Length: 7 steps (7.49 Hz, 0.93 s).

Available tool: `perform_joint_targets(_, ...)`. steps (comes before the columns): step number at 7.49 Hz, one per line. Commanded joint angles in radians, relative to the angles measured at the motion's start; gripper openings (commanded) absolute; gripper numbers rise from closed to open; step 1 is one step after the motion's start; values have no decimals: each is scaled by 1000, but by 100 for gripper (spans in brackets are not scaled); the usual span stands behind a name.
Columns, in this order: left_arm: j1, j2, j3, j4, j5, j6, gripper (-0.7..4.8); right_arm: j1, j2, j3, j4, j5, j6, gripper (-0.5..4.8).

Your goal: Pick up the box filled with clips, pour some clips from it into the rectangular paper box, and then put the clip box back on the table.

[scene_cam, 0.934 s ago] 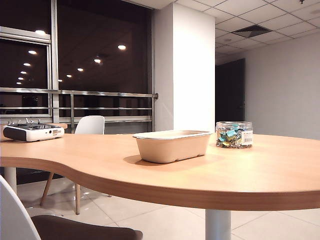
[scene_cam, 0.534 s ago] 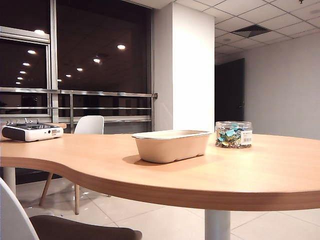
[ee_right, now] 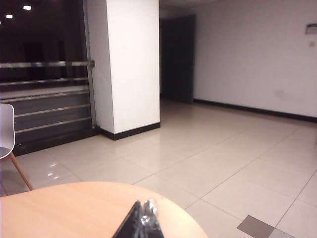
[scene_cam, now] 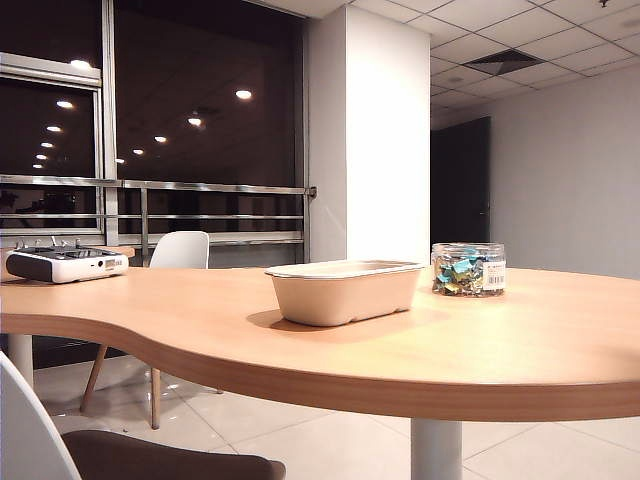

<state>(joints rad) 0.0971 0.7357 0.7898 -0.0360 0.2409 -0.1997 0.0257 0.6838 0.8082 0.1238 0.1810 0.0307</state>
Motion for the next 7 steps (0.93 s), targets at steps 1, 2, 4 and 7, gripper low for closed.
perform_joint_targets(1, -21, 147, 115, 21, 177, -3, -6, 1, 250, 224, 8, -52, 12, -1)
perform_joint_targets(2, -87, 251, 191, 23, 219, 8, -6, 1, 450, 397, -8, -116, 27, -1)
perform_joint_targets(4, -272, 394, 255, -3, 254, 36, -6, 22, 764, 653, -87, -234, 75, -1)
perform_joint_targets(7, -457, 430, 318, -134, 228, 114, -6, 20, 1127, 743, -142, -317, 78, -1)
